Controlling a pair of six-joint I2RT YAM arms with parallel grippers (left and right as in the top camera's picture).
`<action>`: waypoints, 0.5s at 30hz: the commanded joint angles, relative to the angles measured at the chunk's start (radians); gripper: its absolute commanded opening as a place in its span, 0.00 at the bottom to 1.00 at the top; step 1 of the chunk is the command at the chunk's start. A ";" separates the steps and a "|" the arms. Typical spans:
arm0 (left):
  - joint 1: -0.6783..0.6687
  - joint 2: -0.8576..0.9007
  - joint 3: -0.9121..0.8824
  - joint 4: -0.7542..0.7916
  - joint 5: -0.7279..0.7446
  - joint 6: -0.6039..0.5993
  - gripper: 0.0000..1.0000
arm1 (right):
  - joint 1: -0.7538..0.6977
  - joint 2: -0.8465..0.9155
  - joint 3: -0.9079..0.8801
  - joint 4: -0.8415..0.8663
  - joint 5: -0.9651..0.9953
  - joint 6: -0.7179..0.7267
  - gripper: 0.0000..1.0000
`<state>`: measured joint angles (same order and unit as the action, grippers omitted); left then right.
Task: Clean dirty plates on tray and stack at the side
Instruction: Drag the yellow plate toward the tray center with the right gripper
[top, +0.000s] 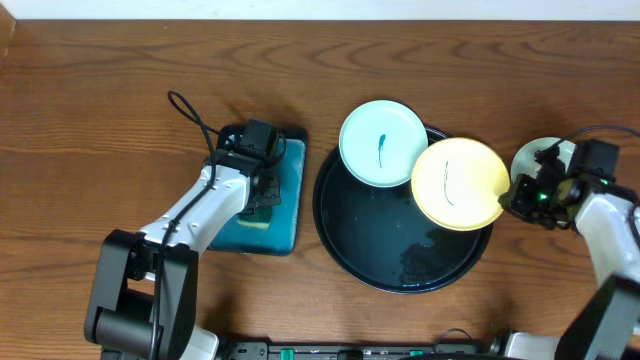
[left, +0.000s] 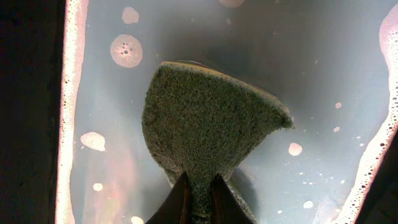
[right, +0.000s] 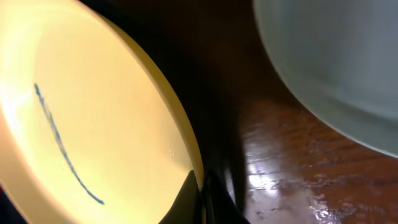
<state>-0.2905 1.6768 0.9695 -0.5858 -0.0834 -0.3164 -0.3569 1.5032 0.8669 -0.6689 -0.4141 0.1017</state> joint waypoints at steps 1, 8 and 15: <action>0.003 0.003 -0.017 -0.007 0.002 0.009 0.08 | 0.056 -0.113 0.034 -0.039 -0.062 -0.001 0.01; 0.003 -0.004 -0.016 -0.008 0.005 0.014 0.07 | 0.229 -0.127 0.018 -0.114 -0.027 0.007 0.01; 0.003 -0.120 -0.016 -0.017 0.006 0.062 0.07 | 0.368 -0.077 -0.053 -0.094 0.037 0.043 0.01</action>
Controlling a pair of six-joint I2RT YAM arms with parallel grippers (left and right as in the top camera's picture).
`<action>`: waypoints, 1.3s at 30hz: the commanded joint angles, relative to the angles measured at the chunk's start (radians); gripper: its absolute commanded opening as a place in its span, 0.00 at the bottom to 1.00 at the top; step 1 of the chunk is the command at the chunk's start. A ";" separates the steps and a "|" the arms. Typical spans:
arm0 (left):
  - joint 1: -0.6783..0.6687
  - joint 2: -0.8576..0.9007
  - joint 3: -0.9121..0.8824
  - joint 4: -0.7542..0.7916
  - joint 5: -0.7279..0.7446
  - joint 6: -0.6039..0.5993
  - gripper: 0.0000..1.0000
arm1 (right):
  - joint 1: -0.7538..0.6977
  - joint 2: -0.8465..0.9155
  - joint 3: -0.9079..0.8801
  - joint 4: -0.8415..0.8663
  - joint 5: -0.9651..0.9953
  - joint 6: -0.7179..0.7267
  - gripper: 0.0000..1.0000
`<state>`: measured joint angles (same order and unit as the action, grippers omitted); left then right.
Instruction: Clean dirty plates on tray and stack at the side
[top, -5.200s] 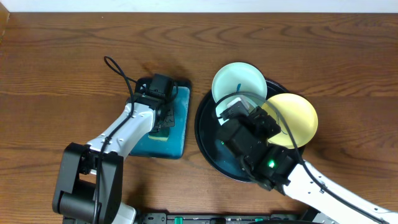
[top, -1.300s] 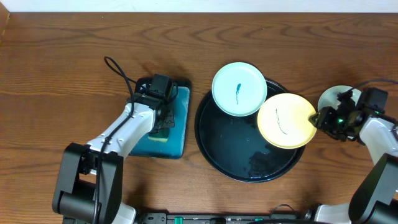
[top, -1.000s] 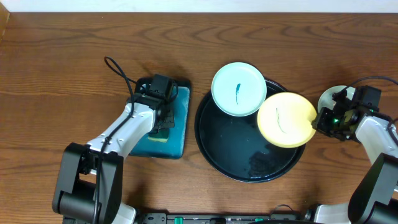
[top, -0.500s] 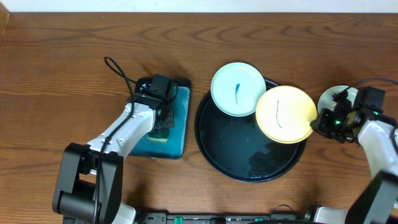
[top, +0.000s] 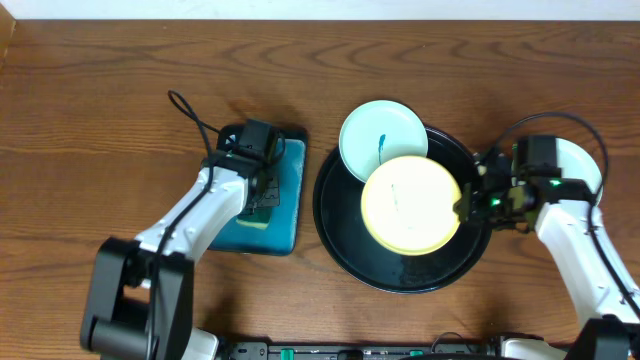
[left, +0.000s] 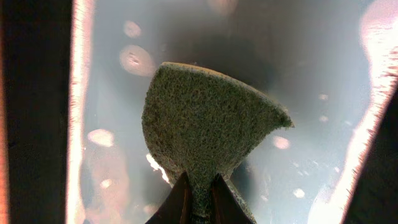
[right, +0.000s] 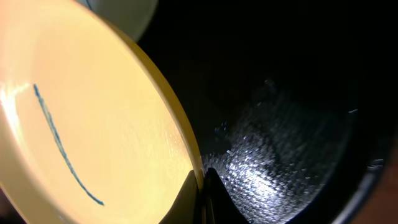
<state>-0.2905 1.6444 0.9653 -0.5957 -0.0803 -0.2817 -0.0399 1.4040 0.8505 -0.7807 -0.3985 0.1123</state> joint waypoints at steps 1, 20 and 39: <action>0.003 -0.116 -0.012 -0.007 0.003 0.027 0.08 | 0.073 0.031 -0.051 0.040 0.021 0.047 0.01; 0.003 -0.214 -0.012 0.013 0.047 0.027 0.08 | 0.231 0.076 -0.128 0.180 0.111 0.143 0.01; 0.004 -0.079 -0.012 0.086 0.047 0.027 0.08 | 0.231 0.076 -0.128 0.183 0.111 0.145 0.01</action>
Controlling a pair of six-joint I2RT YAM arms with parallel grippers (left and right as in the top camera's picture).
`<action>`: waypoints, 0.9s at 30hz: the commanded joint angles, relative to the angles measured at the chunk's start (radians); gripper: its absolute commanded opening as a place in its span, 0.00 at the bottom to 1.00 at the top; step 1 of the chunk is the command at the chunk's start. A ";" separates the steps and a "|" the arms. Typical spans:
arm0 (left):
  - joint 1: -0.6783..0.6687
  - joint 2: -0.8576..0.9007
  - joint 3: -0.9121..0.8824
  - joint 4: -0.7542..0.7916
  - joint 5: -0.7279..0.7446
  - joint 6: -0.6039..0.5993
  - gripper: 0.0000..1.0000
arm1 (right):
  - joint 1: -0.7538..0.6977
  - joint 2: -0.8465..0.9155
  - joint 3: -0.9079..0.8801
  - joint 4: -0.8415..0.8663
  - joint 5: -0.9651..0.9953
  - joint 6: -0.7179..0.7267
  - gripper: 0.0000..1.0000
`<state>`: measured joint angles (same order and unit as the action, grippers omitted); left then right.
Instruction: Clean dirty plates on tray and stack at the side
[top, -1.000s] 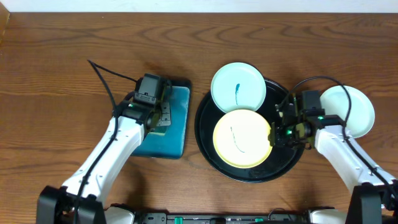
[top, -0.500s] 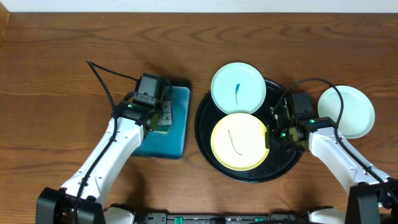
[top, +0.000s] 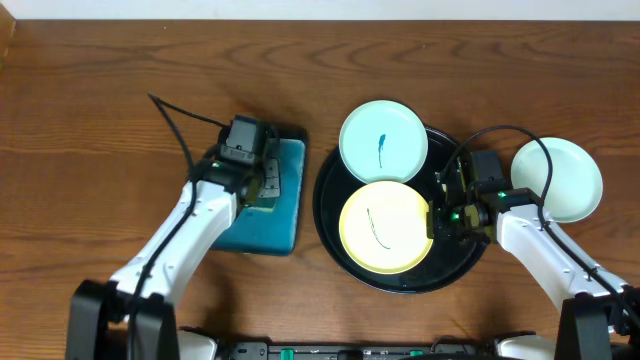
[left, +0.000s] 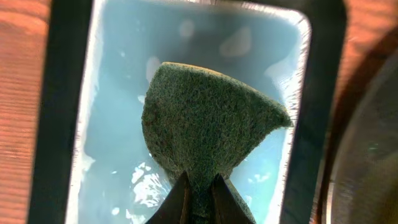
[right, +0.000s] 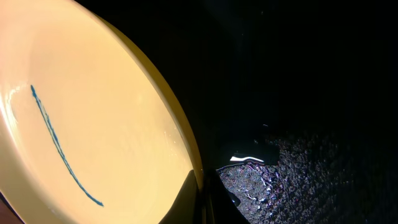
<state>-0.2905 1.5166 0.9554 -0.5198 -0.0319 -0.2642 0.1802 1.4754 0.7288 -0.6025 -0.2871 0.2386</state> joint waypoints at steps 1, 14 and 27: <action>0.004 0.064 -0.002 0.013 -0.002 0.009 0.08 | 0.011 0.005 -0.006 0.005 -0.001 0.019 0.01; 0.004 0.296 -0.002 0.060 -0.001 0.008 0.07 | 0.011 0.005 -0.006 0.005 -0.001 0.019 0.01; 0.004 0.364 -0.002 0.065 -0.001 0.005 0.07 | 0.011 0.005 -0.006 0.001 -0.001 0.019 0.01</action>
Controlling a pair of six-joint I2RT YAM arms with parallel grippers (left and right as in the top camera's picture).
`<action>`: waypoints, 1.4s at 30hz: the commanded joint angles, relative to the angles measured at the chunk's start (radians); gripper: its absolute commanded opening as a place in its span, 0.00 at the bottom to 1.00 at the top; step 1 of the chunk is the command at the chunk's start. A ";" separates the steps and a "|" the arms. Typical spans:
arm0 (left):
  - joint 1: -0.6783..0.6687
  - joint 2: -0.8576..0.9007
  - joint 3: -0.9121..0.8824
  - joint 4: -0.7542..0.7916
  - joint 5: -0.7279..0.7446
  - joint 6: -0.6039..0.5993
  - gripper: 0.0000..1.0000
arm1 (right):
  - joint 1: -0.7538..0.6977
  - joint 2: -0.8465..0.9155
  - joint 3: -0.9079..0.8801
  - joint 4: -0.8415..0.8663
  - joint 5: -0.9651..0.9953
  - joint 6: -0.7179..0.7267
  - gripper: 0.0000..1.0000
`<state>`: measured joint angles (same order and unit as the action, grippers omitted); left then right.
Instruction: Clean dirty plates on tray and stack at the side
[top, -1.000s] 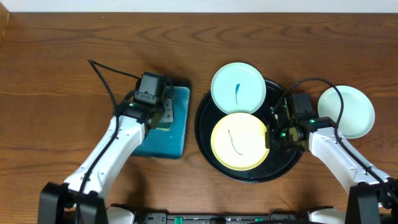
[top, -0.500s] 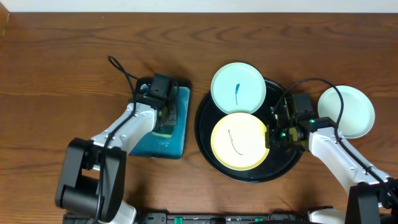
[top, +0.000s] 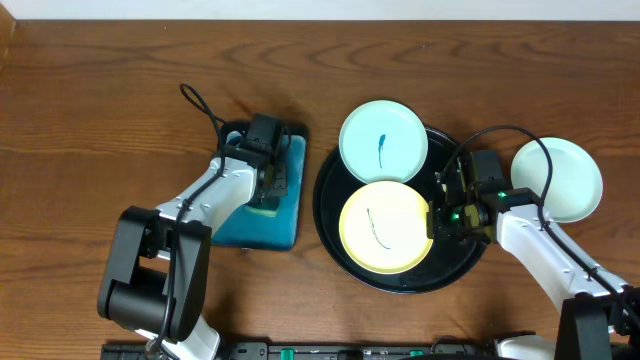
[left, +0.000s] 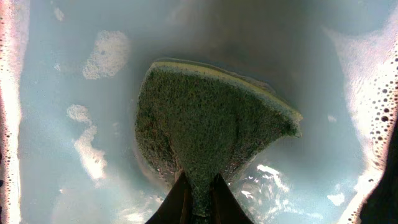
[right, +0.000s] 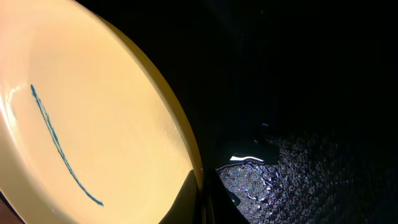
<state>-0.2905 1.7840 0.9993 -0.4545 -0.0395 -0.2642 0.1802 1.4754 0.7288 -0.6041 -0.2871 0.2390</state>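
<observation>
A yellow plate (top: 385, 227) with a blue streak lies in the round black tray (top: 335, 245); my right gripper (top: 436, 220) is shut on its right rim (right: 186, 140). A pale blue-green plate (top: 383, 142), also streaked, rests on the tray's upper left rim. My left gripper (top: 264, 192) is shut on a green and yellow sponge (left: 208, 127), which is dipped in the soapy water of the teal basin (top: 292, 215). A clean pale plate (top: 570, 180) sits on the table to the right of the tray.
Brown wooden table (top: 90, 110) all round. The basin stands just left of the tray. A black cable (top: 200, 108) loops above my left arm. Foam (left: 106, 53) floats on the basin water.
My left gripper has come down with the sponge, from above the basin into its soapy water. The right gripper and the yellow plate have not moved.
First my right gripper held the yellow plate at the tray's right edge while the left held the sponge in the basin water. The plate then came over the tray and now lies in it, still gripped. The sponge was lifted above the basin, and is now back in the water.
</observation>
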 joint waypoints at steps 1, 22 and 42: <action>0.004 0.095 -0.046 0.000 0.007 0.005 0.08 | 0.011 0.005 -0.006 0.003 -0.001 0.019 0.01; 0.004 -0.303 -0.044 -0.037 0.002 0.006 0.07 | 0.011 0.005 -0.006 -0.001 -0.001 0.018 0.01; 0.004 -0.307 -0.045 -0.034 0.002 0.005 0.07 | 0.011 0.005 -0.006 -0.001 0.000 0.019 0.01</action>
<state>-0.2905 1.4864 0.9558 -0.4904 -0.0319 -0.2642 0.1802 1.4754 0.7288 -0.6067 -0.2871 0.2451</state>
